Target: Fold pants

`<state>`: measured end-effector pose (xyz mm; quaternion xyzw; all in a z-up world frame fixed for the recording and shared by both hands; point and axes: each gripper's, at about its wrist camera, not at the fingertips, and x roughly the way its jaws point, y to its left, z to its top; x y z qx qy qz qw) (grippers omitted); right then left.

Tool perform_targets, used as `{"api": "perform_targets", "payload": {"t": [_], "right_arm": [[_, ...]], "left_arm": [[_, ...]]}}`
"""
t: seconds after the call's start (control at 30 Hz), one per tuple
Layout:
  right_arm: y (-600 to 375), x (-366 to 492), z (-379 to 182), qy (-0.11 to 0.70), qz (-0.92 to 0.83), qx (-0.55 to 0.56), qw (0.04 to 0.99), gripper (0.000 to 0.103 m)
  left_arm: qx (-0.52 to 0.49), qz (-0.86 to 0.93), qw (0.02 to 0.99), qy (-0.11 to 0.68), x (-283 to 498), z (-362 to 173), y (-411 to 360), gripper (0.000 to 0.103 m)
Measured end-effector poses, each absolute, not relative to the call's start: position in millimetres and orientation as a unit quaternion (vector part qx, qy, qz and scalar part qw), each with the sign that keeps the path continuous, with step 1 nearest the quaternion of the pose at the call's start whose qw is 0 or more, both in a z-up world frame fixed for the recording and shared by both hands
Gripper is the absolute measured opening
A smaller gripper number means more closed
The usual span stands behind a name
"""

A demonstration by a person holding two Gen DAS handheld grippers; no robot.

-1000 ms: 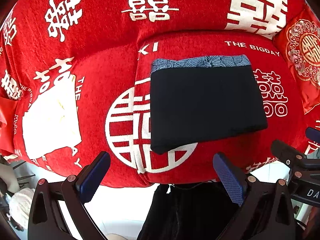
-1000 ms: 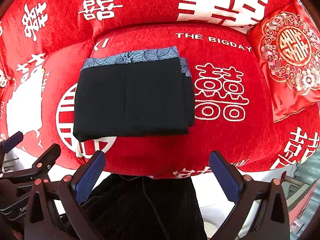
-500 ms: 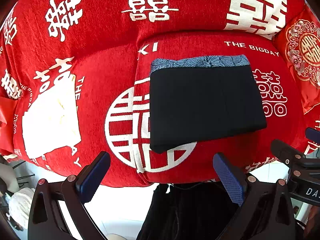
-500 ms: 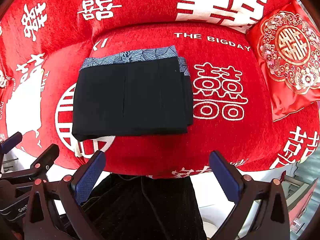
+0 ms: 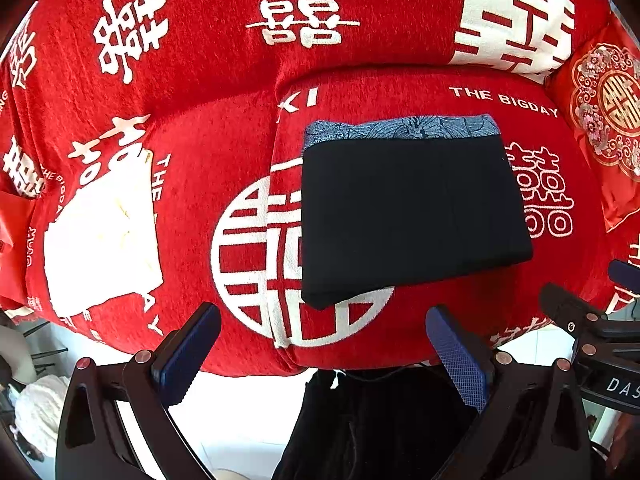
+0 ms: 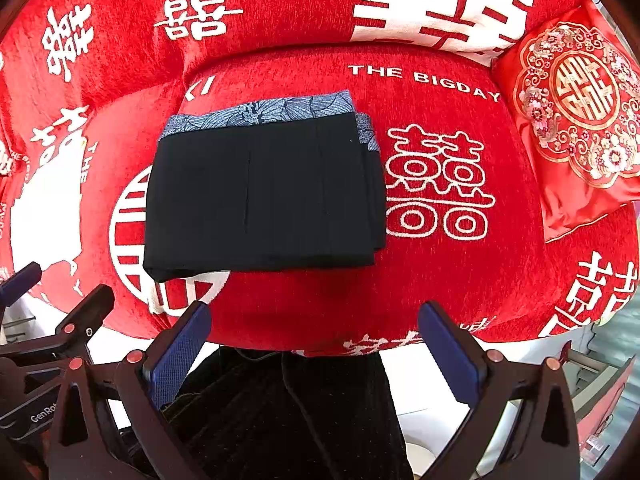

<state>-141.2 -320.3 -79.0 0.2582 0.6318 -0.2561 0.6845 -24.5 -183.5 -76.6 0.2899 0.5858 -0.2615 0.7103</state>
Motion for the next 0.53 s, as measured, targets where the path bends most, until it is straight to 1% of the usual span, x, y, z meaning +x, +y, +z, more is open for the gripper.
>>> {"api": "perform_targets", "payload": {"t": [0.53], "right_arm": [[-323.6, -142.3, -79.3, 0.633, -0.262, 0.258, 0.682, 0.103]], "left_arm": [[0.274, -0.272, 0.711, 0.587, -21.4, -76.2, -181.1, 0.103]]}}
